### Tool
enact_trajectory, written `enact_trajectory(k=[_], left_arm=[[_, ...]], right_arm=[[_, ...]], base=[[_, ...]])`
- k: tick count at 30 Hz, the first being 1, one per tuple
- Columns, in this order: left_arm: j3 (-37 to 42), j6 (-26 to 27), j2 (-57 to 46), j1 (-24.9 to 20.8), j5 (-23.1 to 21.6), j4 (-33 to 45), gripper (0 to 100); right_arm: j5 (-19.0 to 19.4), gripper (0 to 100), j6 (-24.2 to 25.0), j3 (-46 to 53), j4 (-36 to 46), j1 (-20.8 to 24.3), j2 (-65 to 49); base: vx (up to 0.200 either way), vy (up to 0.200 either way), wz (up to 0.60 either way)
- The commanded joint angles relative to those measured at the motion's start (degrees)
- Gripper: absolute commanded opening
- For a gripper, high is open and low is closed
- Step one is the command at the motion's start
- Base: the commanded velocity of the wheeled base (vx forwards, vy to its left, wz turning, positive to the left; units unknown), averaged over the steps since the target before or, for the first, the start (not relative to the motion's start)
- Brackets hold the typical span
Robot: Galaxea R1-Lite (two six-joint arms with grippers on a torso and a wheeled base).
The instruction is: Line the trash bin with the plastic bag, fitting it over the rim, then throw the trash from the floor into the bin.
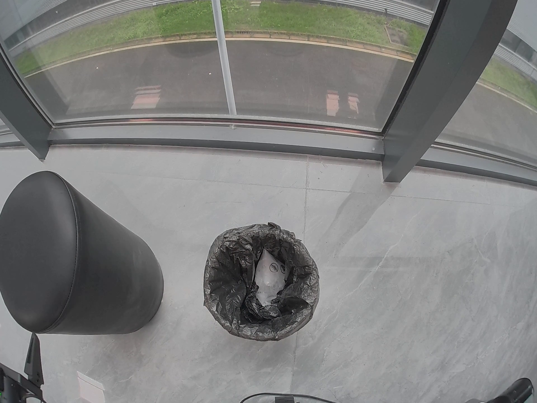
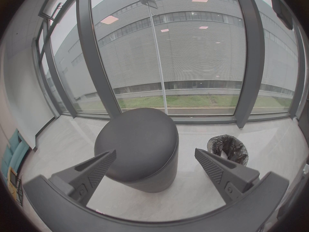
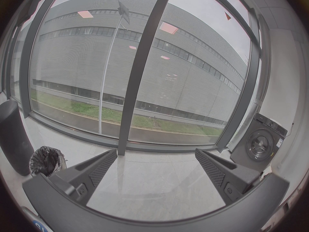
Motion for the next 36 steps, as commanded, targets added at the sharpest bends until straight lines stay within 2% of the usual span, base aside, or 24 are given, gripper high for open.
enact_trajectory(k=[1,3,9,14,15,22,24,25,27,29,35,36], left_arm=[[3.54,-0.05,-3.69,2.48,0.06,-0.09,100],[6.8,-0.05,-3.86,2.4,0.23,-0.89,100],[6.8,-0.31,-6.59,1.52,-2.05,-0.53,100],[6.8,-0.49,-6.85,1.34,-2.05,-0.8,100],[6.88,-1.02,-6.85,1.34,-1.96,-0.89,100],[7.15,-1.19,-6.85,1.34,-2.14,-1.94,100],[7.32,-2.95,-6.85,1.34,-4.07,-1.85,100],[7.32,-3.3,-6.85,1.25,-4.51,-1.85,100],[7.67,-6.29,-6.85,1.34,-8.29,-1.24,100],[7.85,-4.09,-6.85,1.34,-10.49,-0.62,100],[7.85,-3.92,-6.85,1.34,-10.58,-0.8,100],[7.85,-3.92,-6.85,1.34,-10.49,-0.8,100]], right_arm=[[0.34,100,-0.32,2.5,-0.25,-0.53,-2.47],[0.42,100,-0.06,3.82,-1.22,-0.53,-2.47],[0.86,100,0.38,5.22,-1.22,-0.53,-2.47],[1.04,100,1.44,5.31,3.88,-0.53,-2.47],[1.13,100,2.93,5.22,7.66,-0.53,-2.47],[2.45,100,5.74,5.22,7.92,-0.53,-2.47],[6.31,100,6.18,5.22,8.01,-0.53,-2.47],[6.84,100,6.27,5.22,8.01,-0.53,-2.47],[9.48,100,6.18,5.13,8.36,-0.53,-2.47],[10.53,100,5.83,5.05,8.54,-0.53,-2.47],[18.44,100,6.45,5.05,8.8,-0.53,-2.47],[18.53,100,6.45,4.96,8.8,-0.53,-2.47]], base=[[0.0,0.0,0.0],[0.0,0.0,0.0],[0.0,0.0,0.0],[0.0,0.0,0.0],[0.0,0.0,0.0],[0.0,0.0,0.0],[0.0,0.0,0.0],[0.0,0.0,0.0],[0.0,0.0,0.0],[0.0,0.0,0.0],[0.0,0.0,0.0],[0.0,0.0,0.0]])
